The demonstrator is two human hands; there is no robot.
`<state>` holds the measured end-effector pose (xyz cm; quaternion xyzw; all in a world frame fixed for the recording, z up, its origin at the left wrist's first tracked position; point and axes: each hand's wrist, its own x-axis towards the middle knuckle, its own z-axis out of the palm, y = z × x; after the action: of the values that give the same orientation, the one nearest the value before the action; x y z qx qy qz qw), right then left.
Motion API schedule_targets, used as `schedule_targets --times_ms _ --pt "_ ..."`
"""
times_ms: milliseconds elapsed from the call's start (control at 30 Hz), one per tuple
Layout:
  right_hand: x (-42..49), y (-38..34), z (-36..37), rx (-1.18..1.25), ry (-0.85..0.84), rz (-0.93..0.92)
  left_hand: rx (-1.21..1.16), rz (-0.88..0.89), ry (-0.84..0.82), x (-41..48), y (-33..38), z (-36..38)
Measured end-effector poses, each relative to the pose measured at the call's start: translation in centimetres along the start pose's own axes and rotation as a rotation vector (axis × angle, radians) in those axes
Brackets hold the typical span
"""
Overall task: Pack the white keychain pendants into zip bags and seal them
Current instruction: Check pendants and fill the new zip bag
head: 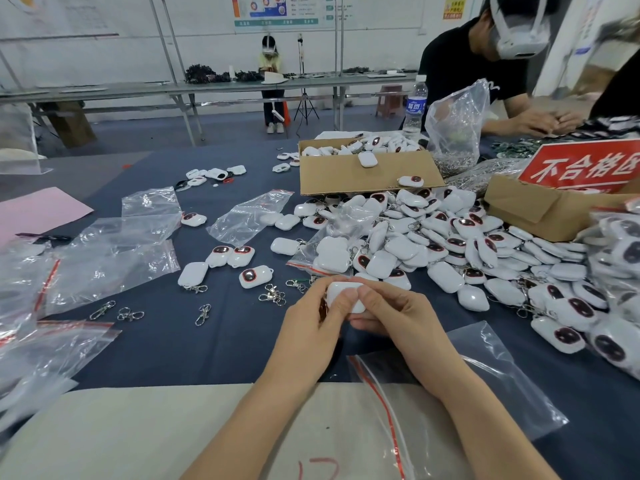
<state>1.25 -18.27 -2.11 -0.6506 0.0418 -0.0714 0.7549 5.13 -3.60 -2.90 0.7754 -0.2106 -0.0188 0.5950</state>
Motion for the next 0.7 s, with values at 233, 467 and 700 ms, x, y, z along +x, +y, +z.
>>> schedule_targets --times_ms 233,467,700 --pt "0.0 0.12 -0.12 -0.02 -0.012 -0.023 -0.042 0.042 -0.002 0.12 -0.12 -0.47" --pt "0.24 0.36 -0.06 -0.045 0.019 -0.04 -0.057 0.018 0.023 0.1 -0.04 -0.16" --pt "0.4 0.75 -0.64 0.032 0.007 -0.056 -0.097 0.002 -0.04 -0.02 0.18 -0.13"
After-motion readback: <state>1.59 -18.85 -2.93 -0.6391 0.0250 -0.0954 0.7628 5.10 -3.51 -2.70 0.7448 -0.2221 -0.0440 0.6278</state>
